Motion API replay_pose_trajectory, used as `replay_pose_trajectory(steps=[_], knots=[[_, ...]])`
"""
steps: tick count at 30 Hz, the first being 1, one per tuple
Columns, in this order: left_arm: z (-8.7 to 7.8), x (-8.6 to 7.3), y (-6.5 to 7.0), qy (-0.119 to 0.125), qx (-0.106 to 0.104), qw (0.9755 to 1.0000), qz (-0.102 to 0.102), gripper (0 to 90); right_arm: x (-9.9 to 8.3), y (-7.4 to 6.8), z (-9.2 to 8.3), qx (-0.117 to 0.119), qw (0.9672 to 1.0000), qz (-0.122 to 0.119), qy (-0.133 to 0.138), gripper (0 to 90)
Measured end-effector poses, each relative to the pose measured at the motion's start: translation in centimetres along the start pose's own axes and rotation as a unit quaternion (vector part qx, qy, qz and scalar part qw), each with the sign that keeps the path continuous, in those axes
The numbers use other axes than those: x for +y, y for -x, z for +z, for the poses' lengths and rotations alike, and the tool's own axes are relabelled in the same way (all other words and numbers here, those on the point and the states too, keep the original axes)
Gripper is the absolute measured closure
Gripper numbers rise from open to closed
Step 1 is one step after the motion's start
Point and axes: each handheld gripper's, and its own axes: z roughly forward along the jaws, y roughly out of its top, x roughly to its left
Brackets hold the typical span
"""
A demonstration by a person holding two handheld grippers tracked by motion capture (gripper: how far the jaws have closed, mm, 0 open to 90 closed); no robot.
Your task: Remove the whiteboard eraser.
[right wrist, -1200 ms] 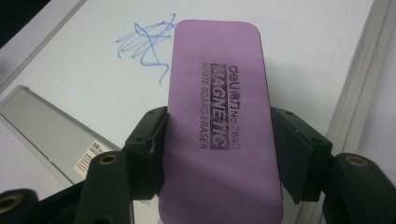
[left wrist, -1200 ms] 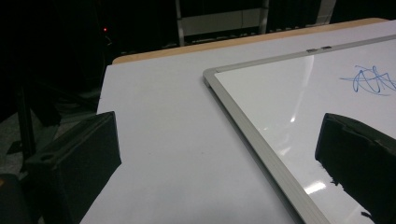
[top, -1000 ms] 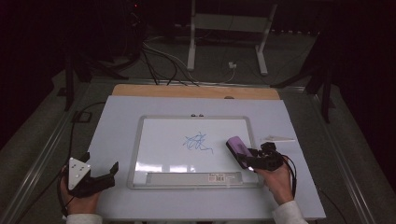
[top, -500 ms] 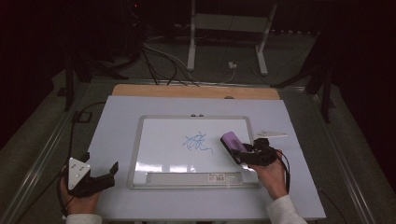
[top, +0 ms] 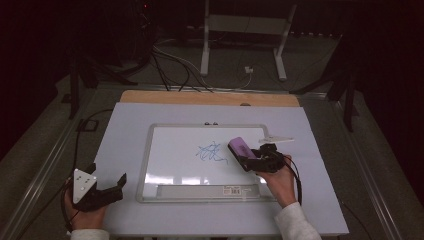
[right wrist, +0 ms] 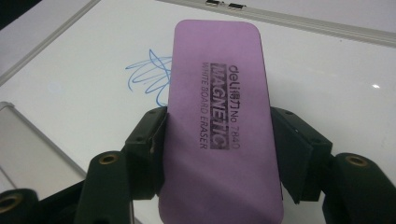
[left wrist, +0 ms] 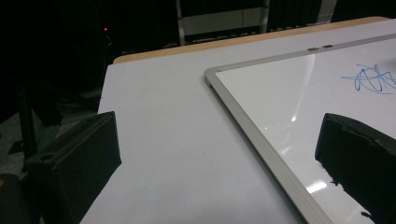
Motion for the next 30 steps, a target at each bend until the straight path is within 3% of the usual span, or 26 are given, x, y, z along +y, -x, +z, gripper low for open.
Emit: replay_pose_trajectory(steps=[10, 19, 24, 30], knots=[[0.0, 0.0, 0.0, -0.001, 0.0, 1.0, 0.0, 0.9, 0.3, -0.8, 1.8, -0.009, 0.9999, -0.009, -0.006, 40.7], [0.0, -0.1, 0.0, -0.001, 0.001, 1.0, -0.001, 0.9, 0.2, -1.5, 3.4, -0.032, 0.999, -0.021, -0.022, 40.7], [0.0, -0.1, 0.0, -0.002, 0.0, 1.0, -0.001, 0.8, 0.1, -1.8, 4.3, -0.057, 0.9971, -0.035, -0.037, 40.6], [0.0, -0.1, -0.1, -0.002, 0.0, 1.0, -0.001, 0.8, -0.2, -2.0, 4.9, -0.067, 0.9957, -0.046, -0.045, 40.6]])
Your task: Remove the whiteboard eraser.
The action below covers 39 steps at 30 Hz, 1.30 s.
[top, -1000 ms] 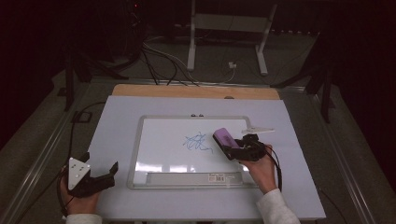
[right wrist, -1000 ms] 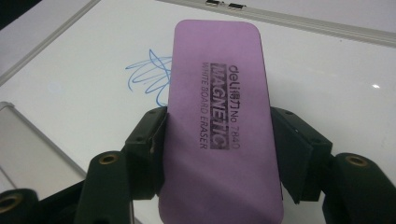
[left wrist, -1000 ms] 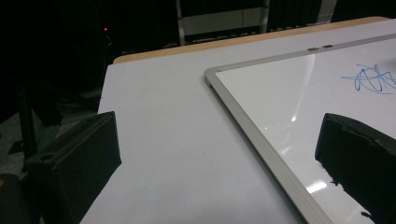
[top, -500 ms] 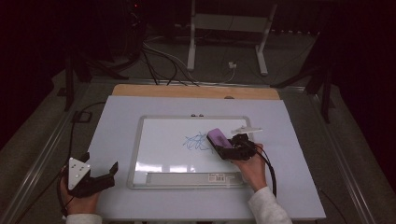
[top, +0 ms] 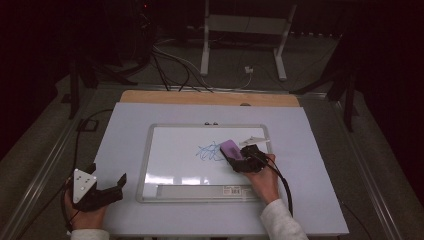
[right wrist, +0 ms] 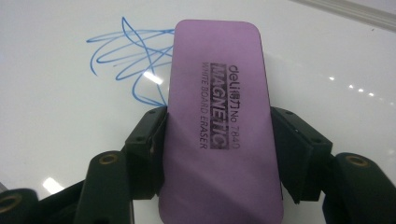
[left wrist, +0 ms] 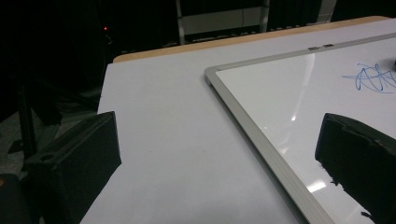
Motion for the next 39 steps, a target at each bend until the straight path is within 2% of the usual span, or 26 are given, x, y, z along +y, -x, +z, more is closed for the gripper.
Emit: replay_pose_trajectory(steps=[7, 10, 11, 12, 16, 20, 23, 25, 39], knots=[[0.0, 0.0, 0.0, 0.0, 0.0, 1.0, 0.0, 0.8, -0.2, -0.2, 0.3, -0.006, 0.9999, -0.006, -0.006, 40.0], [0.0, 0.0, 0.0, 0.0, 0.0, 1.0, 0.0, 0.9, -0.2, -0.2, 0.4, 0.0, 0.9999, -0.008, -0.01, 31.8], [0.0, 0.0, 0.0, 0.0, 0.0, 1.0, 0.0, 0.8, -0.1, -0.4, 0.5, -0.01, 0.9998, -0.013, -0.007, 28.1], [0.0, 0.0, 0.0, 0.0, 0.0, 1.0, 0.0, 0.8, -0.1, -0.4, 0.5, -0.01, 0.9998, -0.013, -0.007, 28.1], [0.0, 0.0, 0.0, -0.001, 0.0, 1.0, 0.001, 0.9, 0.4, -0.2, 0.5, 0.004, 0.9999, 0.011, 0.006, 25.9], [0.0, 0.0, 0.0, -0.001, 0.0, 1.0, 0.0, 0.9, 1.0, 0.0, 0.9, 0.013, 0.9996, 0.025, 0.005, 27.1], [0.0, 0.0, 0.0, -0.001, 0.0, 1.0, 0.0, 0.9, 1.2, 0.0, 1.3, 0.018, 0.9994, 0.03, 0.001, 32.8], [0.1, -0.1, 0.0, -0.001, 0.0, 1.0, 0.001, 0.8, 1.3, -0.1, 1.5, 0.009, 0.9995, 0.029, -0.004, 39.3], [0.2, 0.0, 0.1, -0.004, -0.002, 1.0, 0.004, 0.8, 1.4, -0.3, 1.5, 0.004, 0.9996, 0.026, -0.009, 40.6]])
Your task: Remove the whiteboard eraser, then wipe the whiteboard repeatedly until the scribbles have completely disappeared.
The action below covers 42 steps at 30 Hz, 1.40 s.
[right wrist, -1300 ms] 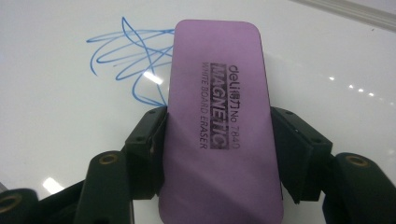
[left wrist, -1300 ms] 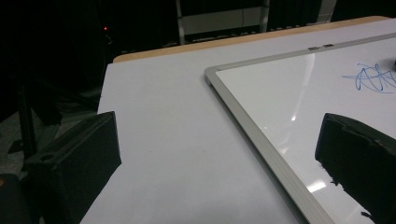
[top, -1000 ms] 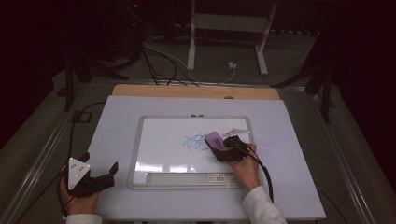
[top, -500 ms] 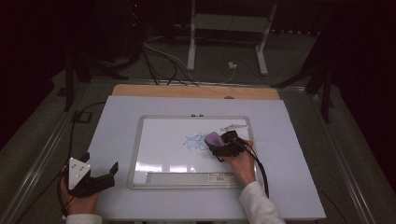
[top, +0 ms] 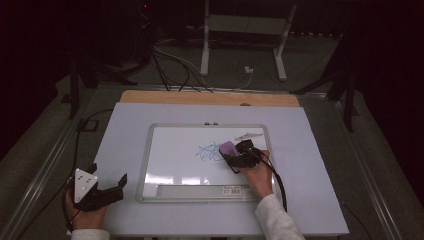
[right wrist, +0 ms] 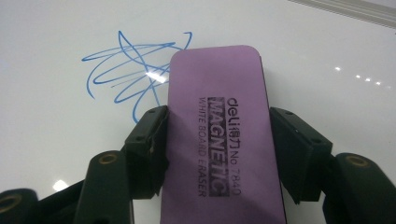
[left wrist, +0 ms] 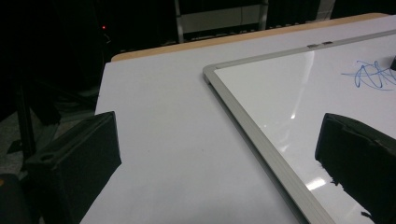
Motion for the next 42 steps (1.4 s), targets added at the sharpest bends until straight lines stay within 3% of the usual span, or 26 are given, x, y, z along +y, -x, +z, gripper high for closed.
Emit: replay_pose_trajectory(steps=[15, 25, 28, 31, 35, 37, 39, 42], knots=[[0.1, 0.0, 0.1, 0.001, -0.001, 1.0, -0.001, 0.9, 0.0, -0.3, 0.0, -0.002, 1.0, -0.002, -0.002, 40.8], [0.0, 0.0, -0.1, 0.002, -0.001, 1.0, -0.006, 0.9, -0.3, -2.2, -0.2, 0.023, 0.9992, -0.031, -0.011, 41.0], [0.0, 0.0, -0.1, 0.003, 0.0, 1.0, -0.006, 0.8, -0.2, -2.3, -0.2, 0.018, 0.9991, -0.037, -0.013, 41.0], [-0.1, 0.0, -0.1, 0.004, 0.0, 1.0, -0.007, 0.8, -0.1, -1.7, -0.2, -0.008, 0.9994, -0.032, -0.012, 41.1], [-0.1, 0.0, -0.2, 0.004, 0.0, 1.0, -0.008, 0.9, 0.1, -0.3, -0.3, -0.038, 0.9992, -0.007, -0.013, 41.1], [0.0, 0.0, -0.2, 0.004, -0.002, 0.9999, -0.01, 0.9, 0.1, -0.1, -0.4, -0.037, 0.9992, 0.001, -0.013, 41.1], [0.0, 0.0, -0.2, 0.004, -0.002, 0.9999, -0.01, 0.8, 0.1, -0.5, -0.4, -0.043, 0.999, -0.008, -0.014, 41.1], [0.0, 0.0, -0.1, 0.004, -0.002, 0.9999, -0.01, 0.8, 0.0, -1.2, -0.3, -0.014, 0.9996, -0.016, -0.017, 41.1]])
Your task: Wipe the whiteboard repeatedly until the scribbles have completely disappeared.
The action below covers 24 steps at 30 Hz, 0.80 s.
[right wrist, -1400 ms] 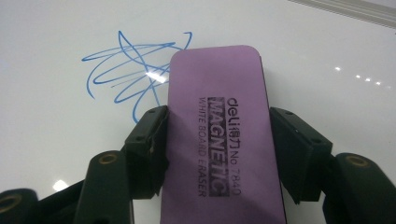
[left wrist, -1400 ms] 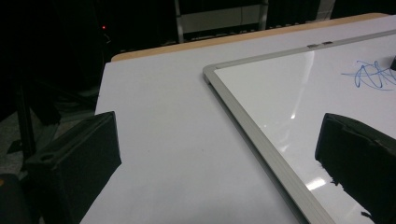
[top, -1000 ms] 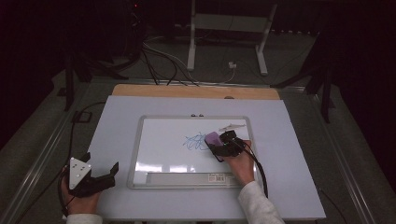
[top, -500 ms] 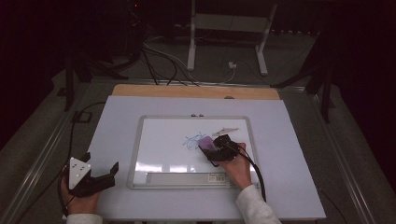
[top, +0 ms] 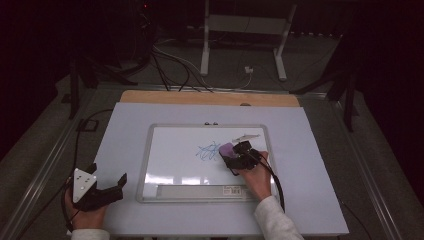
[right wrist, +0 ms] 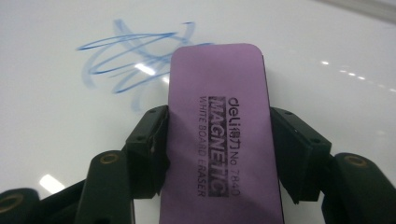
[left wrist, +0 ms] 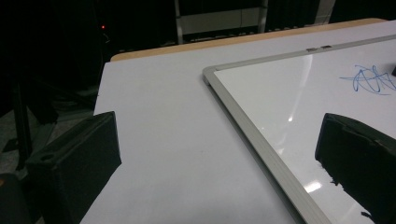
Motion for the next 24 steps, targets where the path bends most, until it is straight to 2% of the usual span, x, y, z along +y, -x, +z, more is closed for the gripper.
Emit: replay_pose_trajectory(steps=[3, 7, 12, 13, 15, 17, 21, 24], knots=[[0.0, 0.0, 0.0, 0.0, 0.0, 1.0, -0.001, 0.9, -0.1, -0.8, 0.0, 0.027, 0.9995, -0.014, -0.003, 41.1], [-0.1, 0.0, -0.1, 0.002, 0.001, 1.0, -0.005, 0.8, -0.2, -0.8, -0.1, 0.035, 0.9991, -0.021, -0.007, 41.1], [-0.1, 0.0, -0.2, 0.003, 0.001, 1.0, -0.007, 0.9, -0.2, 0.9, -0.3, -0.018, 0.9998, 0.01, -0.001, 41.0], [-0.1, 0.0, -0.2, 0.002, 0.001, 1.0, -0.006, 0.9, -0.2, 1.3, -0.3, -0.024, 0.9995, 0.021, 0.0, 41.0], [0.0, 0.0, -0.2, 0.001, 0.001, 1.0, -0.006, 0.8, -0.3, 1.5, -0.3, -0.02, 0.9992, 0.034, 0.0, 41.1], [0.0, 0.0, -0.1, 0.001, 0.0, 1.0, -0.006, 0.9, -0.2, 1.1, -0.3, -0.022, 0.9995, 0.024, 0.0, 41.1], [0.0, 0.0, -0.1, 0.003, 0.0, 1.0, -0.006, 0.9, -0.2, -0.7, -0.1, 0.016, 0.9998, -0.008, -0.001, 41.0], [-0.1, 0.0, -0.1, 0.002, 0.001, 1.0, -0.007, 0.9, -0.2, -2.2, 0.0, 0.045, 0.9983, -0.037, -0.006, 41.1]])
